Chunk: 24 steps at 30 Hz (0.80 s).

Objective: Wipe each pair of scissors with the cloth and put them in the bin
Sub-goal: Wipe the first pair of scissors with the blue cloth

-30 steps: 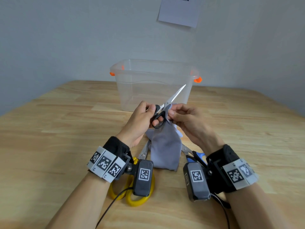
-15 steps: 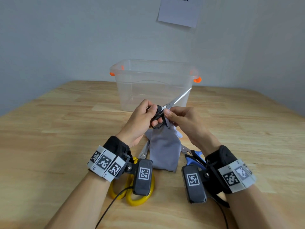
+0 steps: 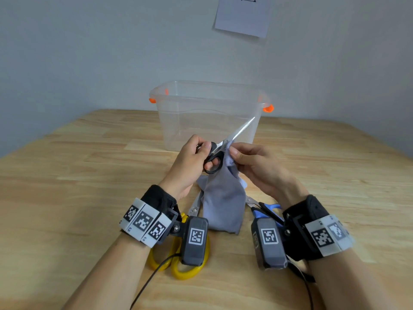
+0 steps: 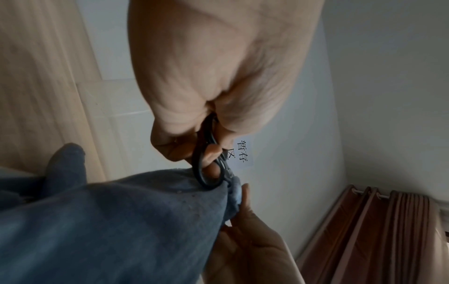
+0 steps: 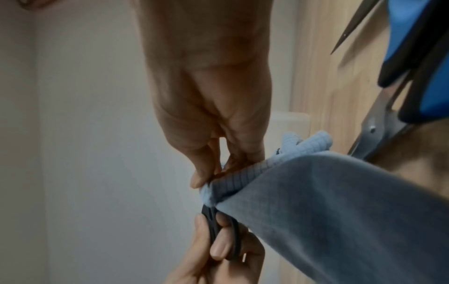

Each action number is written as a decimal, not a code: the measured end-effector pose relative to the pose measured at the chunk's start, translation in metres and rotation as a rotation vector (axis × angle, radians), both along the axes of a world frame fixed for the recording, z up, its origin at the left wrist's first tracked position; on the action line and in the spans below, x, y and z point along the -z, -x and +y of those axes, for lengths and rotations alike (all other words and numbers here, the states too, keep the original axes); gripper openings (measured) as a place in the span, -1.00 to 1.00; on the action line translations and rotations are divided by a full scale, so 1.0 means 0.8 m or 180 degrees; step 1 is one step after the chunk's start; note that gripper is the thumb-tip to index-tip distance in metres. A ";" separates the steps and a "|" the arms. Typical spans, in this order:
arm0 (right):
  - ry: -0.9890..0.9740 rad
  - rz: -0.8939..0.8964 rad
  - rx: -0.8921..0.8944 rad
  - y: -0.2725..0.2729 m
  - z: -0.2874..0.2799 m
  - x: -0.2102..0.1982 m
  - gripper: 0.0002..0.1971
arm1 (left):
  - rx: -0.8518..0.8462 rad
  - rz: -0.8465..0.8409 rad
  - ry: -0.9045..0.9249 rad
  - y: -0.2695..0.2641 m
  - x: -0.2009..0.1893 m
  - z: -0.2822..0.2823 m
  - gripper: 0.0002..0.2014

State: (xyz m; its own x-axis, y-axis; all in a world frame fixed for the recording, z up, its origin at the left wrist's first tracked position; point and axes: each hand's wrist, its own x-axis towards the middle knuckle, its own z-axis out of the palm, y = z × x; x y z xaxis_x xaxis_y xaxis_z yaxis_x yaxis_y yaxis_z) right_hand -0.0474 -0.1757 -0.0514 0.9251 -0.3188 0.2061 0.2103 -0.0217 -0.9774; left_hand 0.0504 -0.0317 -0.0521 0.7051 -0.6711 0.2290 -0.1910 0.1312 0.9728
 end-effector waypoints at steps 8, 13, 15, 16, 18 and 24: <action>0.0140 -0.0033 0.0461 -0.004 0.013 0.001 -0.79 | 0.0150 -0.0160 -0.0030 0.005 -0.002 -0.002 -0.78; 0.0543 0.0136 0.0578 -0.008 0.015 0.006 -0.46 | 0.0137 -0.0212 0.0028 0.004 -0.001 -0.001 -0.77; 0.0642 0.0214 0.0545 -0.010 0.016 0.007 -0.38 | 0.0138 -0.0209 0.0077 0.004 -0.002 -0.001 -0.77; 0.0686 0.0214 0.0561 -0.009 0.015 0.007 -0.46 | 0.0144 -0.0198 0.0087 0.004 -0.002 -0.001 -0.78; 0.0779 0.0140 0.0603 -0.006 0.011 0.004 -0.65 | 0.0147 -0.0199 0.0086 0.004 -0.002 -0.001 -0.80; 0.0697 0.0017 0.0297 0.001 0.008 -0.001 -0.60 | 0.0157 -0.0244 0.0038 0.001 -0.001 -0.001 -0.77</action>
State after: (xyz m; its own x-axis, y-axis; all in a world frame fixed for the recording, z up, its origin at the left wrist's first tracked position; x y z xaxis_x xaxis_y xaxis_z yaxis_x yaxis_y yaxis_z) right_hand -0.0481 -0.1690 -0.0504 0.8951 -0.3512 0.2749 0.1923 -0.2522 -0.9484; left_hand 0.0494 -0.0322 -0.0515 0.6513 -0.7016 0.2891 -0.2579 0.1537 0.9539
